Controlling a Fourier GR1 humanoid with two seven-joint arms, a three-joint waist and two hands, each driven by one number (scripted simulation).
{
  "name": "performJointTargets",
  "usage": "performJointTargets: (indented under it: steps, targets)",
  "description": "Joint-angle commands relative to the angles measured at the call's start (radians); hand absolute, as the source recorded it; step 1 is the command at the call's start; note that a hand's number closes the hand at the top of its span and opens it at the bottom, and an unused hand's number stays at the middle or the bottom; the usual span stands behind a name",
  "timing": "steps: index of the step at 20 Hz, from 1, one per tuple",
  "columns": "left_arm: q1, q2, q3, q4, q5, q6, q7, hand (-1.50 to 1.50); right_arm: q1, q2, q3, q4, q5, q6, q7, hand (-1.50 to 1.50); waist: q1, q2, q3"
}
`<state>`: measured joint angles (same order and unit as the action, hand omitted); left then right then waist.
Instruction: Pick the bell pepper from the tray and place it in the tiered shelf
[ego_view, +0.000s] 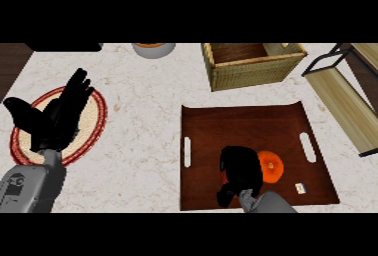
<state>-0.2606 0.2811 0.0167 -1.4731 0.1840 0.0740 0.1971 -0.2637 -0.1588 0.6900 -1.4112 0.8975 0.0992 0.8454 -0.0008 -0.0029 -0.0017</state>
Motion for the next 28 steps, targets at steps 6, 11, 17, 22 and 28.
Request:
performJointTargets:
  steps: [6, 11, 17, 22, 28]
  targets:
    - [0.009, 0.006, 0.025, 0.02, 0.001, -0.023, -0.009, 0.0, 0.072, -0.019, -0.001, -0.281, -0.037, -0.078, -0.166, 1.5, -0.012, 0.0, 0.002]
    - [0.035, -0.007, 0.011, -0.033, -0.01, 0.001, 0.018, 0.0, 0.072, 0.004, -0.095, -0.489, -0.031, -0.2, -0.154, 1.5, -0.013, -0.005, 0.002]
    - [0.01, 0.001, 0.026, -0.018, -0.002, -0.015, 0.024, 0.0, 0.0, 0.003, -0.238, -0.741, -0.005, -0.124, -0.017, 1.5, -0.011, 0.0, 0.001]
    - [0.055, 0.011, 0.049, -0.043, 0.012, -0.05, -0.007, 0.0, -0.105, -0.009, -0.401, -0.889, -0.061, 0.054, 0.142, 1.5, -0.002, 0.0, 0.001]
    - [0.034, -0.009, 0.032, -0.022, -0.015, -0.043, 0.002, 0.0, -0.227, -0.149, -0.695, -0.831, -0.216, 0.196, 0.138, 1.5, -0.001, 0.002, 0.001]
